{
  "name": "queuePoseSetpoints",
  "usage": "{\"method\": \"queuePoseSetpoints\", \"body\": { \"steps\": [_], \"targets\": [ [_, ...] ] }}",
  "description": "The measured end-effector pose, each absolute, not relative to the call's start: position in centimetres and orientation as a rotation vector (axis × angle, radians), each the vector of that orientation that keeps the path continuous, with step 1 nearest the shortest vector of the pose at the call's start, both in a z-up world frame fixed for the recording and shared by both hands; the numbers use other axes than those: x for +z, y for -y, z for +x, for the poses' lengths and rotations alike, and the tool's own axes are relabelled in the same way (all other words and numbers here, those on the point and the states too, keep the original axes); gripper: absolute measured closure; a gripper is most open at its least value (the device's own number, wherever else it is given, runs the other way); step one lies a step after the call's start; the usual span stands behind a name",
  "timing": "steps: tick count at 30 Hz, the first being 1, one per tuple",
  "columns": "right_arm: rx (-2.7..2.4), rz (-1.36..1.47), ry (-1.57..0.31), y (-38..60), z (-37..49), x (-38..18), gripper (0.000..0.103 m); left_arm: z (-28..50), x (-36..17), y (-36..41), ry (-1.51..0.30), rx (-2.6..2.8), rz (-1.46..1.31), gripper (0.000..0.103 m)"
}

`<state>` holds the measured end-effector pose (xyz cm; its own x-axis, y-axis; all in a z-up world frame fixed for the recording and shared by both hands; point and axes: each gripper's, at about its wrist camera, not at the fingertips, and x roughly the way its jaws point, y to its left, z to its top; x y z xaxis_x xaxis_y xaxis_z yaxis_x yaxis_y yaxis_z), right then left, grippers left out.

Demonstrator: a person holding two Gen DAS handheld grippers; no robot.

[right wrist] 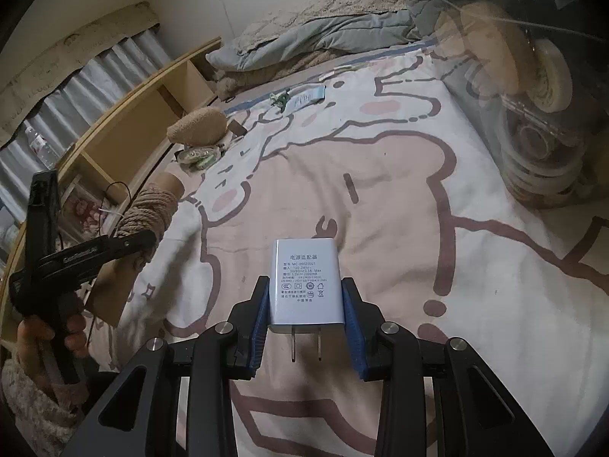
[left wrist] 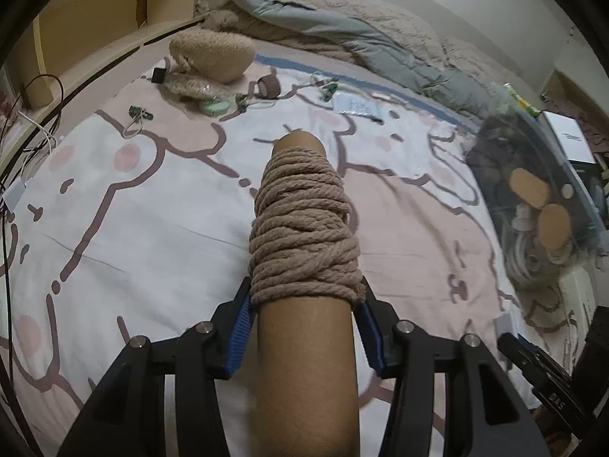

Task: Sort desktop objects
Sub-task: 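Lift the white charger with the right tool while the left tool lifts the rope-wrapped tube, then carry the white charger into the clear bin and open the right tool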

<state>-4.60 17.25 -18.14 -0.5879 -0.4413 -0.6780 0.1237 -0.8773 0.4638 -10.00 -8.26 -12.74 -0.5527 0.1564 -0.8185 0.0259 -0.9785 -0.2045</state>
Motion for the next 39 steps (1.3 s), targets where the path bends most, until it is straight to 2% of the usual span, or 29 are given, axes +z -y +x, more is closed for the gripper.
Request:
{"method": "queuePoseSetpoints", "body": {
  "steps": [14,27,32,39],
  "targets": [
    [-2.606,0.936,0.547,-23.2,-2.0,-9.4,0.067,-6.2,-7.5,4.6,0.229,2.684,-1.227,0.053],
    [-2.939,0.757,0.386,-34.8,-1.7,0.6,0.067,-4.8,-2.5,-2.0,0.200,2.582,-1.023,0.053],
    [-2.983,0.773,0.387,-38.0,-4.1,1.5,0.066,-4.9,-1.3,-4.5,0.186,2.546,-0.983,0.053],
    [-2.968,0.936,0.421,-40.1,-8.9,-0.8,0.067,-5.1,-0.2,-7.3,0.167,2.506,-0.947,0.053]
  ]
}}
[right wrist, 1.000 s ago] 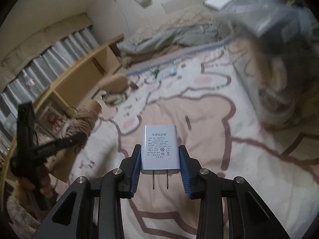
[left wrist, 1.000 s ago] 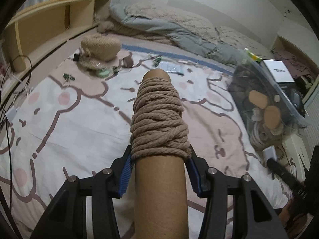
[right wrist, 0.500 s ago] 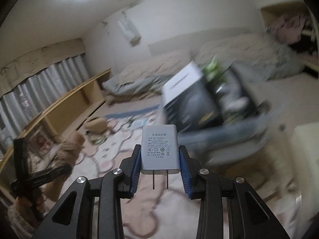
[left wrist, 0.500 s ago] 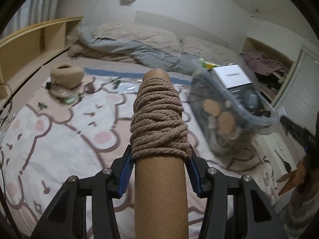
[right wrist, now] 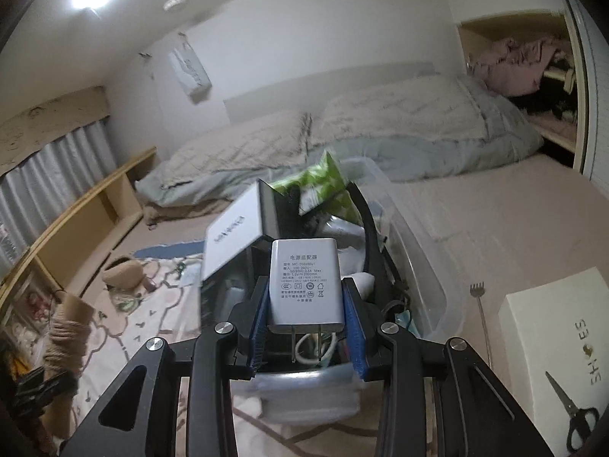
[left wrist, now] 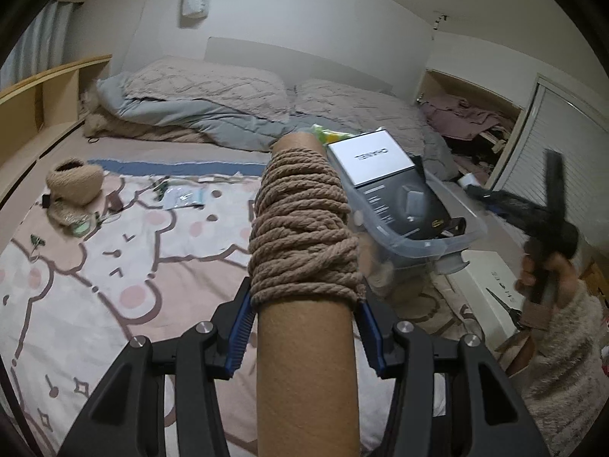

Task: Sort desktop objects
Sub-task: 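Carry the white charger into the clear bin and open the right tool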

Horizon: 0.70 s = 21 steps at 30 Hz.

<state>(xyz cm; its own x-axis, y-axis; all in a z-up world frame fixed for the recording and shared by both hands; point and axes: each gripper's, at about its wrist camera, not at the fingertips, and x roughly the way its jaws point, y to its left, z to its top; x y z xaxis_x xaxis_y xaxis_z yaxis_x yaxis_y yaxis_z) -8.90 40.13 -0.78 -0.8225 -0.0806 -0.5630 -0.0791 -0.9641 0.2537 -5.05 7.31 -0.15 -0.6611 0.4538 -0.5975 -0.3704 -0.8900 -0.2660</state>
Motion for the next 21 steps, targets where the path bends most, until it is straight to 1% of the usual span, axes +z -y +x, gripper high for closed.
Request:
{"method": "queuePoseSetpoints", "body": {
  "steps": [5,6,7,8,9,10,15,17,21],
  "targets": [
    [-2.941,1.046,0.398,-40.2,-11.0,-3.0,0.066,-5.8,0.9,-8.8,0.169,2.490,-0.928,0.053],
    [-2.926,1.079,0.396,-40.1,-11.3,-3.7,0.057,-5.9,1.1,-9.2,0.169,2.486,-0.922,0.053],
    [-2.918,1.090,0.391,-40.0,-11.5,-4.0,0.044,-6.1,1.2,-9.4,0.171,2.483,-0.918,0.053],
    [-2.936,1.069,0.366,-40.0,-11.3,-4.0,0.021,-6.3,1.5,-9.9,0.172,2.474,-0.911,0.053],
    [-2.991,1.021,0.336,-39.8,-10.7,-3.7,0.011,-6.4,1.7,-10.2,0.171,2.468,-0.906,0.053],
    [-3.024,0.967,0.325,-39.8,-10.3,-3.3,0.005,-6.5,1.9,-10.7,0.168,2.462,-0.898,0.053],
    [-3.033,0.779,0.432,-41.1,-7.5,-1.7,0.004,-6.9,2.7,-13.2,0.159,2.424,-0.877,0.053],
    [-3.022,0.755,0.454,-41.6,-6.9,-1.2,0.000,-7.2,3.1,-14.2,0.177,2.397,-0.872,0.053],
    [-3.007,0.718,0.467,-42.3,-5.4,-0.1,0.000,-7.8,4.4,-16.6,0.193,2.360,-0.847,0.053]
  ]
}}
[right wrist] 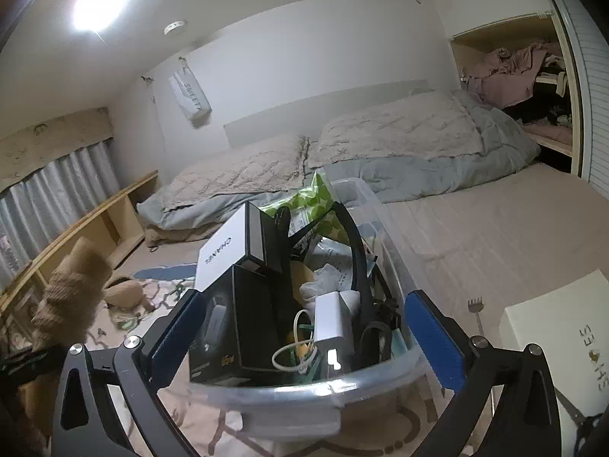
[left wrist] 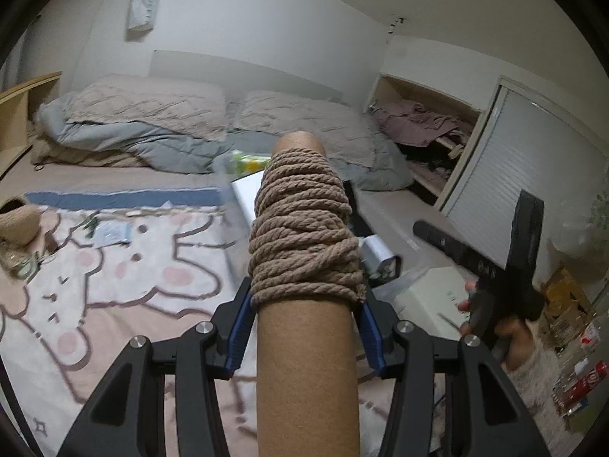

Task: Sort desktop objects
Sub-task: 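Carry the white charger into the clear bin and open the right tool, then lower the rope-wrapped tube into the clear bin beside the black box with the left tool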

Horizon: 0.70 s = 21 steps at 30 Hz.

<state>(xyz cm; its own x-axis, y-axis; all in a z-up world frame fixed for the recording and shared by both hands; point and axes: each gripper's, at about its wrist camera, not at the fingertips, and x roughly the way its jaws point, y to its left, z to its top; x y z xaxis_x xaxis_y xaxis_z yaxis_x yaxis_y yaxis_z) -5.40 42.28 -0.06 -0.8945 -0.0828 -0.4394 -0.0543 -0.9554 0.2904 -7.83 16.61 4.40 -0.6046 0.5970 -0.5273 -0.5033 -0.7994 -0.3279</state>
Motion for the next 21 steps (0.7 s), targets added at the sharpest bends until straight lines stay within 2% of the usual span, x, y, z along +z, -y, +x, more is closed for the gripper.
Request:
{"method": "queuePoseSetpoints", "body": {
  "steps": [7,15,21],
  "targets": [
    [-3.011,0.640,0.516,-43.9,-3.7,1.7,0.000,-9.6,5.8,-22.9,0.164,2.261,-0.886,0.053],
    [-3.002,0.559,0.537,-45.7,-1.3,2.7,0.000,-13.1,4.8,-30.0,0.147,2.146,-1.158,0.053],
    [-2.996,0.532,0.551,-46.6,0.0,3.0,0.000,-15.6,3.9,-33.7,0.229,2.140,-1.332,0.053]
  ]
}}
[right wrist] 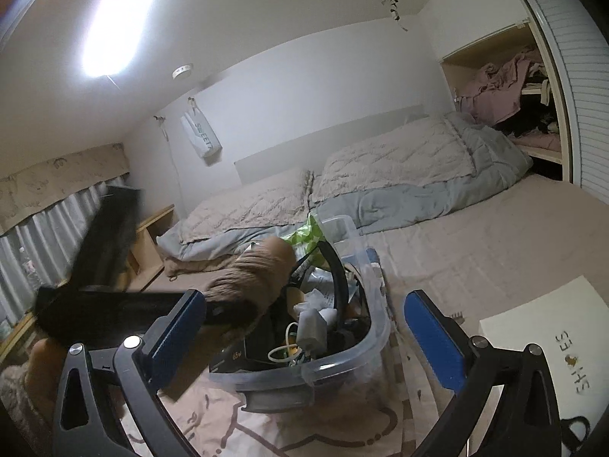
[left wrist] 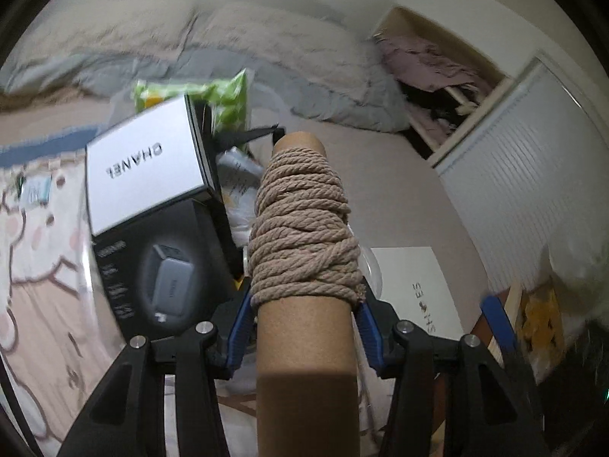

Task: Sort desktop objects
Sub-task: 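Lower the rope-wrapped tube into the clear bin beside the black box with the left tool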

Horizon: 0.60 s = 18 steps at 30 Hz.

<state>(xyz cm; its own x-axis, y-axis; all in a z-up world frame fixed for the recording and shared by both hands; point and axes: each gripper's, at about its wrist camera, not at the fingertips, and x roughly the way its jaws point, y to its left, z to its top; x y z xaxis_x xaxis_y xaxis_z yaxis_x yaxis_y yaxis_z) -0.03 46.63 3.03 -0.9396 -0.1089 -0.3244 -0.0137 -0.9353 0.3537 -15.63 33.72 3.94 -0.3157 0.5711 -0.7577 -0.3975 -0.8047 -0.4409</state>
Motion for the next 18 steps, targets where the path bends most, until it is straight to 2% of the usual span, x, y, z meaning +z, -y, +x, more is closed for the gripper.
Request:
{"method": "queuePoseSetpoints", "body": {
  "steps": [9,14,18],
  "targets": [
    [-3.029,0.485,0.478,-47.4,1.7,4.4,0.000,-19.8,1.9,-36.2,0.298,2.197,-1.594,0.053],
    [-3.035,0.483,0.458,-48.1,2.1,4.4,0.000,-22.1,1.6,-38.3,0.233,2.270,-1.627,0.053],
    [-3.032,0.452,0.517,-49.3,2.5,4.3,0.000,-23.7,0.9,-39.8,0.179,2.300,-1.657,0.052]
  ]
}}
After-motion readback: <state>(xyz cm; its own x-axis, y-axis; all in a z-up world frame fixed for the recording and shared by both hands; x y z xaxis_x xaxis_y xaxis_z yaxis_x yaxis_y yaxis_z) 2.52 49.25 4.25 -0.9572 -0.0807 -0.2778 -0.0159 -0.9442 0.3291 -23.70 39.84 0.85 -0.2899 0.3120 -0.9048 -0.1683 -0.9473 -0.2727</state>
